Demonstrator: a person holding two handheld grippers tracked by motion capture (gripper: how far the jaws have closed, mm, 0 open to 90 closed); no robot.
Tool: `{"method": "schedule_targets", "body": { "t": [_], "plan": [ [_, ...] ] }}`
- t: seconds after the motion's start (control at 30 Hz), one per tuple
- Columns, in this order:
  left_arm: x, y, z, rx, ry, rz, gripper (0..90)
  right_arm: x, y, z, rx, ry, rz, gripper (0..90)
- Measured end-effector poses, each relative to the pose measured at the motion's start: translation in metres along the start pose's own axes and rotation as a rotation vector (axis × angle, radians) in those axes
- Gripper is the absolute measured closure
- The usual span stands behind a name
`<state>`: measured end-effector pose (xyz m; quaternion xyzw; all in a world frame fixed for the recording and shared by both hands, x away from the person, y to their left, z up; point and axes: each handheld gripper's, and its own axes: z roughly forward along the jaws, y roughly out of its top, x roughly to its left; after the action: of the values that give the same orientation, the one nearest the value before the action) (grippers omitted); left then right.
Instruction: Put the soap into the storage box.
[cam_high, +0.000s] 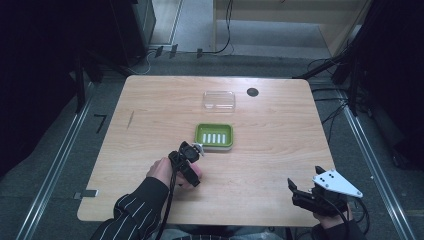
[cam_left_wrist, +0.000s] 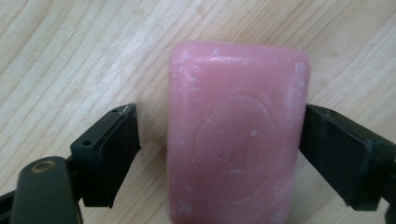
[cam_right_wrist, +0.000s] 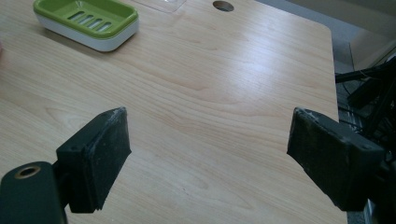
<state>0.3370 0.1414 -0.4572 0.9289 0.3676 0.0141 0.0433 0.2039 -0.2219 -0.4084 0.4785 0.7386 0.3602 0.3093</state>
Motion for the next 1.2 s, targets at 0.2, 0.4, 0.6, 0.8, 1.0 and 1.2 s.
{"method": "schedule_targets", "body": {
  "t": [0.2,0.4,0.6,0.8,1.0,1.2],
  "plan": [
    [-0.0011,0.0002,0.0011,0.009,0.009,0.011,18.5,0.0002,0.0,0.0,0.0,0.001,0.0,13.5],
    [-0.0047,0.0007,0.0006,0.011,0.041,0.026,23.7,0.0001,-0.0001,-0.0001,-0.002,-0.002,0.003,13.5],
    [-0.0073,0.0,-0.0013,-0.003,0.038,0.03,32.0,-0.0002,-0.0002,-0.0002,-0.001,-0.002,0.004,13.4],
    [-0.009,-0.0006,-0.0027,-0.004,0.043,0.041,37.6,-0.0002,-0.0004,-0.0003,-0.001,-0.002,0.004,13.5],
    [-0.0094,-0.0017,-0.0024,-0.017,0.04,0.037,38.2,-0.0002,-0.0004,-0.0005,-0.003,-0.006,0.006,13.4],
    [-0.0091,-0.0023,-0.0027,-0.019,0.039,0.056,38.5,0.0,-0.0004,-0.0005,-0.002,-0.005,0.008,13.5]
  ]
}}
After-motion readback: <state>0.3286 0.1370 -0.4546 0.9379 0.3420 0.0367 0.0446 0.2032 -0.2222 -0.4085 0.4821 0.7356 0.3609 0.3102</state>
